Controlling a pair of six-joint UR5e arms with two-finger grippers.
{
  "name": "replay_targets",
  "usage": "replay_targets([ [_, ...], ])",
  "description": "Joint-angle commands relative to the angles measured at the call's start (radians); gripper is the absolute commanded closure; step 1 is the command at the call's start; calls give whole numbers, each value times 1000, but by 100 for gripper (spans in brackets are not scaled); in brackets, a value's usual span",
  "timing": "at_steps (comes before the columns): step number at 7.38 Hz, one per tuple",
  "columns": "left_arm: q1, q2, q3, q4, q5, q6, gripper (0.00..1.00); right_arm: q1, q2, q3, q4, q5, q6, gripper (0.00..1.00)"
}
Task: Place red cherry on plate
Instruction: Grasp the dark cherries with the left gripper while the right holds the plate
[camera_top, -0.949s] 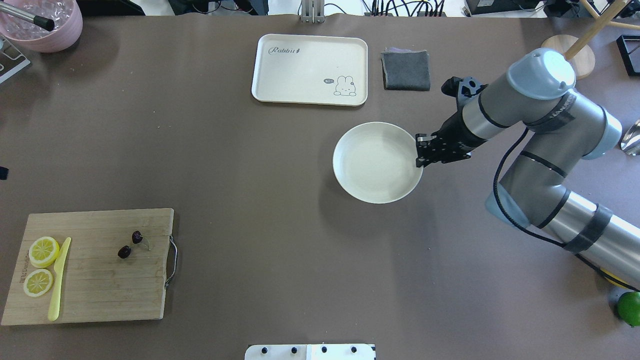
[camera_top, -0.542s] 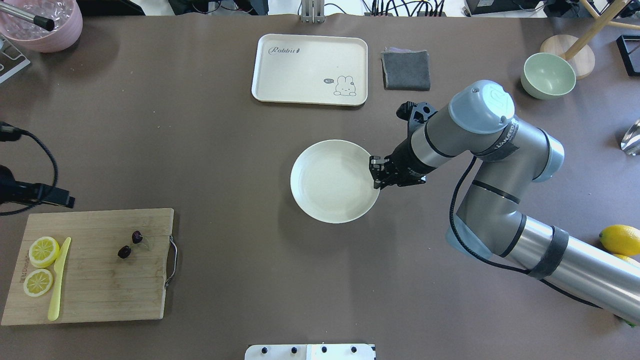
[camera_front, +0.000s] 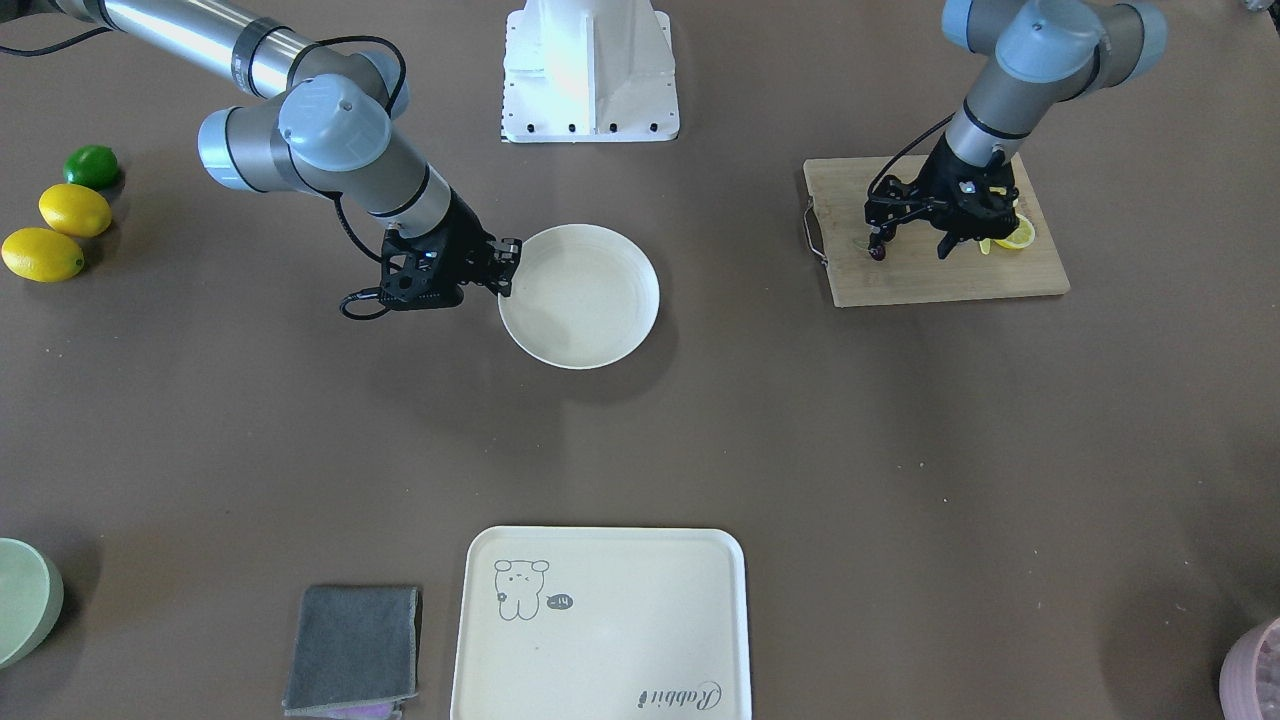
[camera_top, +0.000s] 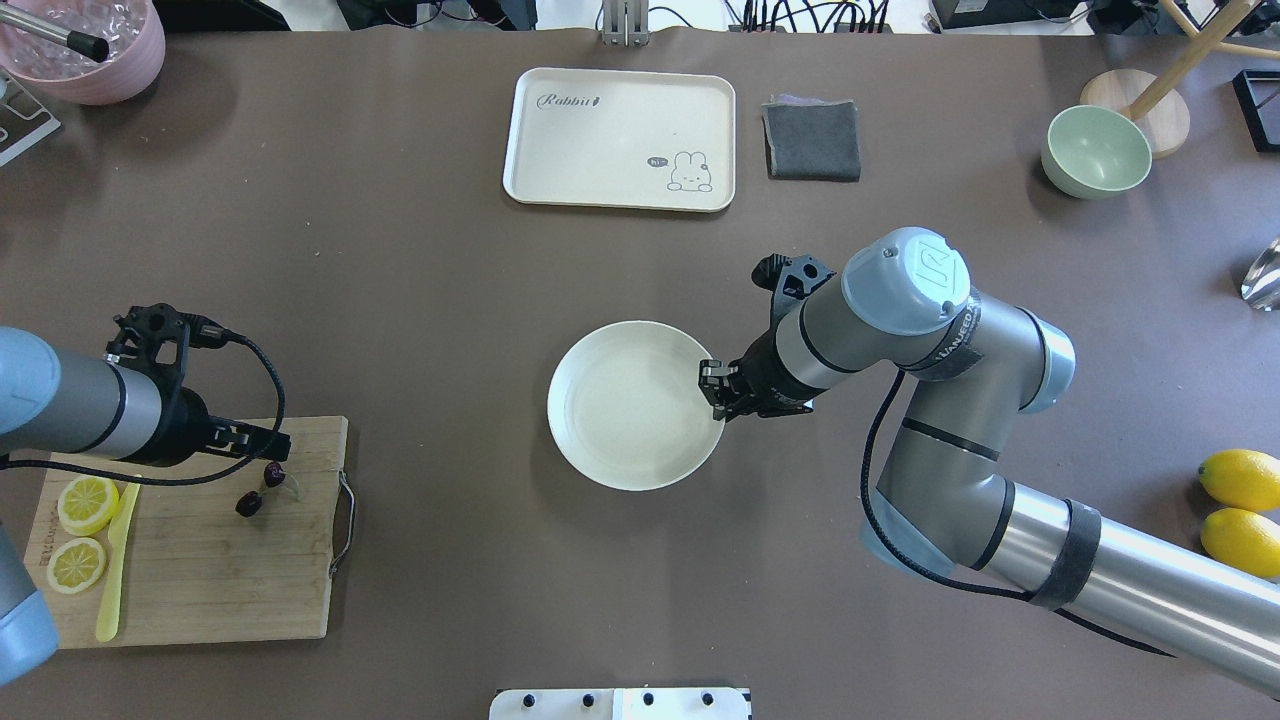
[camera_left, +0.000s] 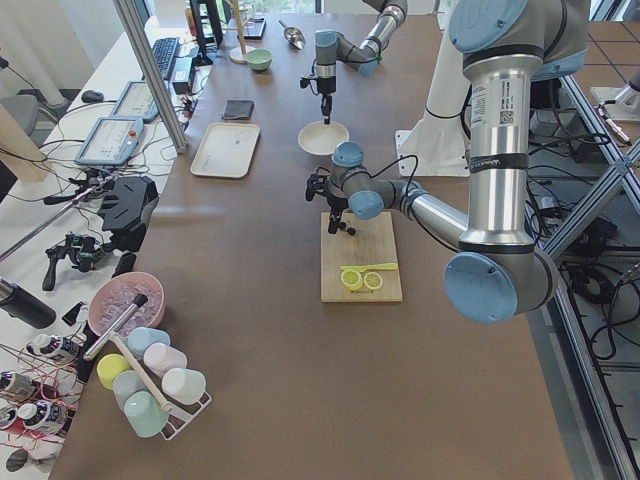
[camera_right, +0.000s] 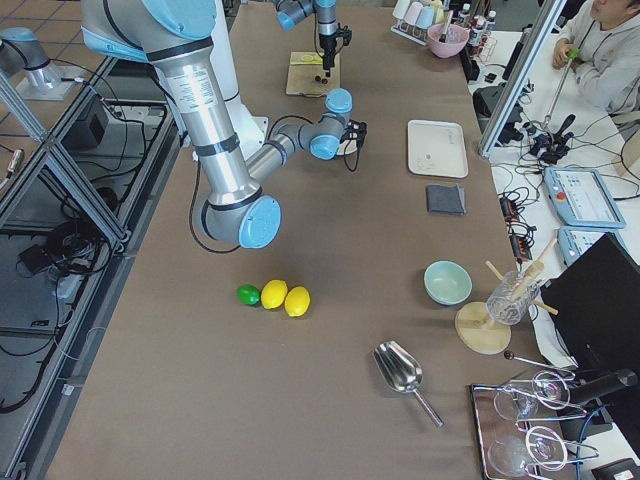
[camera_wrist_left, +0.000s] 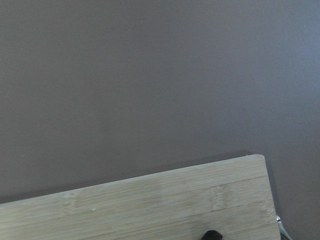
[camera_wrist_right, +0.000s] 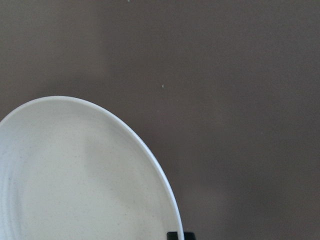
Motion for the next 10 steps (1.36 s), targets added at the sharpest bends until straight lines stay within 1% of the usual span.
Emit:
replay_targets([
  [1,42,-14,20,0,25,-2,11,-27,1,3,2,-11,2,100],
  [3,54,-14,23,0,25,-5,38,-33,1,30,2,-11,3,100],
  [5,57,-12,23,0,24,-6,57,-35,1,32,0,-11,3,100],
  [6,57,-9,21,0,24,-6,69,-36,1,34,0,-11,3,100],
  [7,57,-9,20,0,24,-8,87,-39,1,34,2,-12,3,100],
  [8,56,-6,17,0,24,-6,100,-47,6,34,2,-24,3,100],
  [9,56,-17,15,0,22,-8,100,-64,6,34,2,-46,5,78],
  [10,54,-24,0,2,17,-8,100,-85,6,34,2,-72,30,69],
])
